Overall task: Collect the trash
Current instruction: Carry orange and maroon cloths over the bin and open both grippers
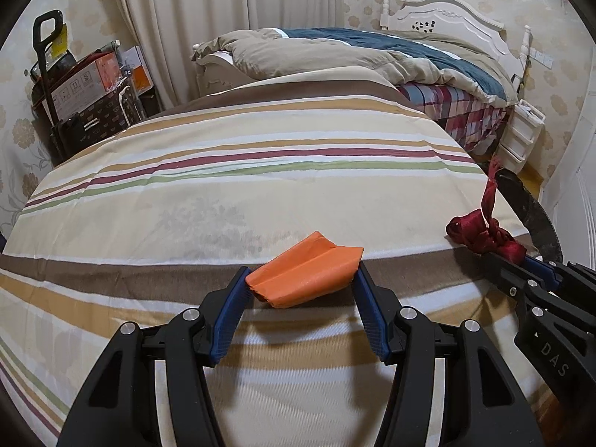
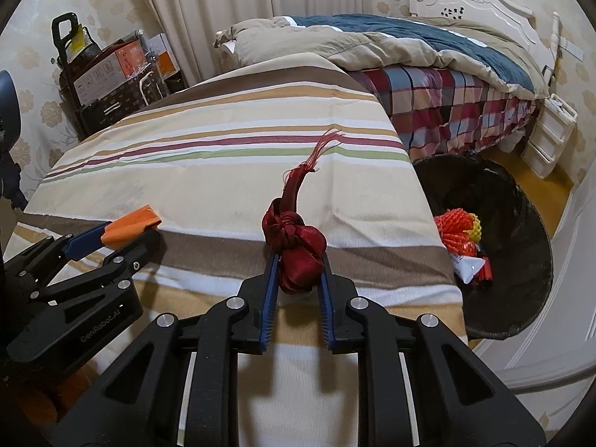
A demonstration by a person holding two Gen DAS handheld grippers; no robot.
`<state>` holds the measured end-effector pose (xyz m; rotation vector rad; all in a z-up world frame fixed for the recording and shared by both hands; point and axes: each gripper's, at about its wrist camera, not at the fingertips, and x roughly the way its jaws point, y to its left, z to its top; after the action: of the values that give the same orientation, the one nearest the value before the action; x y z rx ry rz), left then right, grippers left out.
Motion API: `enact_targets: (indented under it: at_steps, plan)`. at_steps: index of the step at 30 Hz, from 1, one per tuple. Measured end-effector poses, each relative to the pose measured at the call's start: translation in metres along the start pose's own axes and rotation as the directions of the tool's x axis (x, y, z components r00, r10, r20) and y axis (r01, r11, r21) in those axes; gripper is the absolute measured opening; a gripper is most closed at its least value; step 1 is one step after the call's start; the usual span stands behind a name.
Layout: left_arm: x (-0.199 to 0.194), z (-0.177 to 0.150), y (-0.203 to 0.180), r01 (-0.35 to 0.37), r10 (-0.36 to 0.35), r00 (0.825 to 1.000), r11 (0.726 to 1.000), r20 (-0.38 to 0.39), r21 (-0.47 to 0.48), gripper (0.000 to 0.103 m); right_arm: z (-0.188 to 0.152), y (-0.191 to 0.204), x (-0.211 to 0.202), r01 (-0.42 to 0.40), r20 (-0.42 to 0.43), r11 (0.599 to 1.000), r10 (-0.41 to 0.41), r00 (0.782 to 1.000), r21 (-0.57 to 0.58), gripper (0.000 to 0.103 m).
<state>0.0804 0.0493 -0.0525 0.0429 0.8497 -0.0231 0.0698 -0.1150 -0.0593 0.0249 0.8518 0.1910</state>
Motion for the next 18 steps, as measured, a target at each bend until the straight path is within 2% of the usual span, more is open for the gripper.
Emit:
enact_targets:
  at_steps: [12,18]
  plan:
    - [-0.013,-0.001,-0.004,0.008,-0.008,1.000,1.000,0.030,0.005,0.056,-0.003,-0.004,-0.018,-0.010,0.036,1.000,0.009,0.999,0.011,0.016]
    - [-0.021,0.007,-0.013,0.028,-0.029,0.998,1.000,0.062,0.012,0.056,0.001,-0.014,-0.031,0.008,0.071,1.000,-0.010,0.997,0.030,0.016]
